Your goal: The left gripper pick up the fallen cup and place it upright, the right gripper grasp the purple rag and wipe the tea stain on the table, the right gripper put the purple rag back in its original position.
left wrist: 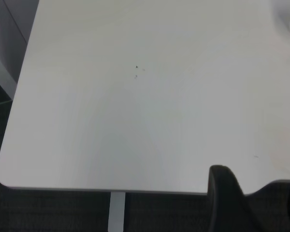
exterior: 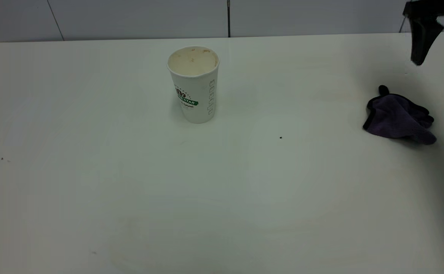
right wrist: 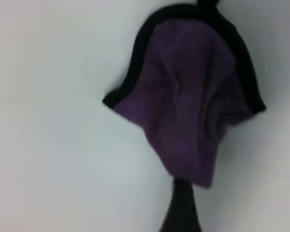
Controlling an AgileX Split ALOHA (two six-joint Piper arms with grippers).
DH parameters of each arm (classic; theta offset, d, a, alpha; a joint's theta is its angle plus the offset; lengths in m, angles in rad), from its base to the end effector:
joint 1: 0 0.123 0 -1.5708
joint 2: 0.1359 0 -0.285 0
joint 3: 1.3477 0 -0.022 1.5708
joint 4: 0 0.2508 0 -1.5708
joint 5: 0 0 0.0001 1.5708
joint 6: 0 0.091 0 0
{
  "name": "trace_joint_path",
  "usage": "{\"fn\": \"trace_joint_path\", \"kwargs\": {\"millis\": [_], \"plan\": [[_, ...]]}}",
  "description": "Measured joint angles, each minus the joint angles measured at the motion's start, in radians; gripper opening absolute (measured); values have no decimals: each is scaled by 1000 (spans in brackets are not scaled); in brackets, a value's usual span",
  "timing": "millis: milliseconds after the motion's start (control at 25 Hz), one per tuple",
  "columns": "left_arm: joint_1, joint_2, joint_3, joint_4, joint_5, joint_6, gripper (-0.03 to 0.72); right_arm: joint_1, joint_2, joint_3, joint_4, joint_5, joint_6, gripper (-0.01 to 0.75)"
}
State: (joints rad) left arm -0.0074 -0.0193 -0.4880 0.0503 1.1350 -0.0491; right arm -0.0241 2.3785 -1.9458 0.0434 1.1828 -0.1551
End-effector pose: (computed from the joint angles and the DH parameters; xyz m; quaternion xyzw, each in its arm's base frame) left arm -0.0097 0.0042 0.2680 -0.0201 0.8697 0.0111 0.4930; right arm 0.4779 -0.0079 0.1352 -0.0577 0.9979 0.0183 0.0230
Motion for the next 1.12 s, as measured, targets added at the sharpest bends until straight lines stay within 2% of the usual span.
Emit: {"fn": "trace_joint_path", "kwargs": {"millis": [160,320,680,1120], "plan": [[0,0,0,0,0,-1,352,0,-135,20,-3,21,3,597],[0,0,0,0,0,-1,352,15,-321,105,-3,27,8,582],[0,0,0,0,0,-2,352,92,-840,501,-33,42,65,586],[0,0,0,0,0,-2,352,100,-1430,964,-38,57,97,586]]}}
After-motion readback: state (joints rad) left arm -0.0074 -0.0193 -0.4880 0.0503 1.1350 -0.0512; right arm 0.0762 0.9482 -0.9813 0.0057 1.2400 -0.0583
